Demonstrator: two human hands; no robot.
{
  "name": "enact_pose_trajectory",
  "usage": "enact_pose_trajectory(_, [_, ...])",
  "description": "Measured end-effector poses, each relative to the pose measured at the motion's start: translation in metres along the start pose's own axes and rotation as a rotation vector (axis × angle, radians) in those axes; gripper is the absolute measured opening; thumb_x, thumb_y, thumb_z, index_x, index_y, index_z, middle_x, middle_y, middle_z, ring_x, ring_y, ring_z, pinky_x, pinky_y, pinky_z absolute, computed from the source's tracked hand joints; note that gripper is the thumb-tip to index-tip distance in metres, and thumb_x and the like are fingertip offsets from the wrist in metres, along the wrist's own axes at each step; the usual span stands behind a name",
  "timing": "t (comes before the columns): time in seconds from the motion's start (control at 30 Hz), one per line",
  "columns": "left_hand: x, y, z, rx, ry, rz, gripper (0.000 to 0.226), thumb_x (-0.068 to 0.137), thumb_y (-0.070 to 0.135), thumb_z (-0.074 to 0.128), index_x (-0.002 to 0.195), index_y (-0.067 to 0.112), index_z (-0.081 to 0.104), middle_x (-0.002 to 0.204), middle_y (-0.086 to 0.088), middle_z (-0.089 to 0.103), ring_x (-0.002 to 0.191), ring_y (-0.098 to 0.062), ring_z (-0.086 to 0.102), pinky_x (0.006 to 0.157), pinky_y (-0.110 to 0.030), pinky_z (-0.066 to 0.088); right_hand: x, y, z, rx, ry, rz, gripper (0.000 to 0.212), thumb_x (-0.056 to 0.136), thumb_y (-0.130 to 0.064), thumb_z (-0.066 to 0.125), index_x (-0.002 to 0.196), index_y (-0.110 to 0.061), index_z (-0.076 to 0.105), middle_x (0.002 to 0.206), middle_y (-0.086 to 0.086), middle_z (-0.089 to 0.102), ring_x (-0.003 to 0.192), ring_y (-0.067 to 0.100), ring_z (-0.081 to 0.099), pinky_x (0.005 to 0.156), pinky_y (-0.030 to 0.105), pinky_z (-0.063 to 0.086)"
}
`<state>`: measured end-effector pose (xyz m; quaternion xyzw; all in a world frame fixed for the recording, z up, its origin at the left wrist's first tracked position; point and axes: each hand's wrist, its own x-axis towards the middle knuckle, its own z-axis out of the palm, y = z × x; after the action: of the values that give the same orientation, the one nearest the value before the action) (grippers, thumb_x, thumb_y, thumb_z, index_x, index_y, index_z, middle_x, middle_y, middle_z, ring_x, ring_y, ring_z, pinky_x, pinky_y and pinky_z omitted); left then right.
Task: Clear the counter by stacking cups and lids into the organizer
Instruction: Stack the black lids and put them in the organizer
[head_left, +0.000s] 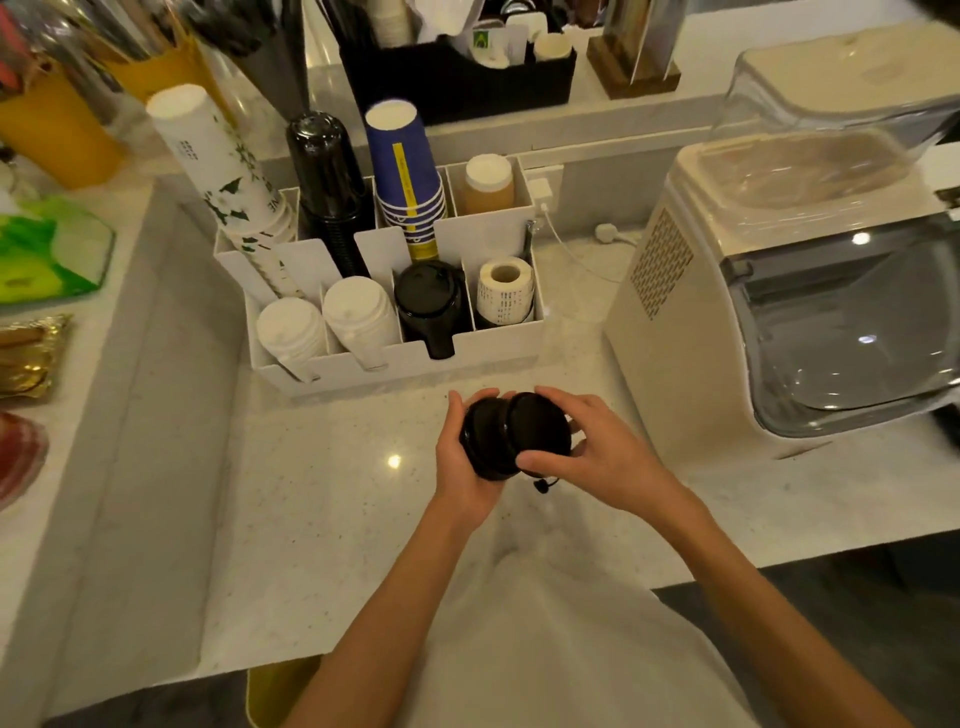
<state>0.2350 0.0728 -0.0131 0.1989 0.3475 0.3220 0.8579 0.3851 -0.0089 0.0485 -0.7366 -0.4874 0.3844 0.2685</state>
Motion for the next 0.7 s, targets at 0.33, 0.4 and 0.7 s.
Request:
enact_pose_trajectory(0.33, [-0.027, 0.008, 0.011, 0.003, 0.028, 0.099, 0.052, 0.093, 0.058, 0.041, 0.12, 0.02, 0.063, 0.116, -0.008, 0.069, 0.105, -0.024, 0.068, 0.08, -0.039, 0.057, 0.014, -0.041, 0.012, -0.16, -0.139, -0.128, 0.089, 0.072, -0.047, 0.08, 0.148, -0.041, 0.032, 0.137, -0.002, 0.041, 0.124, 0.02, 0.041, 0.102, 0.036, 0.046])
enact_pose_trajectory(0.4, [-0.033, 0.007, 0.006, -0.026, 0.041, 0.113, 0.052, 0.094, 0.057, 0.041, 0.121, 0.019, 0.062, 0.117, -0.009, 0.068, 0.107, -0.025, 0.066, 0.082, -0.039, 0.057, 0.014, -0.043, 0.015, -0.164, -0.189, -0.154, 0.089, 0.073, -0.044, 0.08, 0.148, -0.039, 0.032, 0.138, -0.003, 0.041, 0.125, 0.019, 0.04, 0.102, 0.033, 0.044])
enact_pose_trajectory(0.7, [-0.065, 0.012, -0.022, -0.139, 0.117, 0.044, 0.054, 0.092, 0.061, 0.042, 0.12, 0.023, 0.068, 0.118, -0.01, 0.07, 0.106, -0.026, 0.068, 0.083, -0.044, 0.057, 0.021, -0.058, 0.031, -0.209, -0.449, -0.364, 0.079, 0.072, -0.034, 0.083, 0.137, -0.043, 0.039, 0.131, -0.011, 0.052, 0.12, 0.013, 0.044, 0.099, 0.034, 0.047])
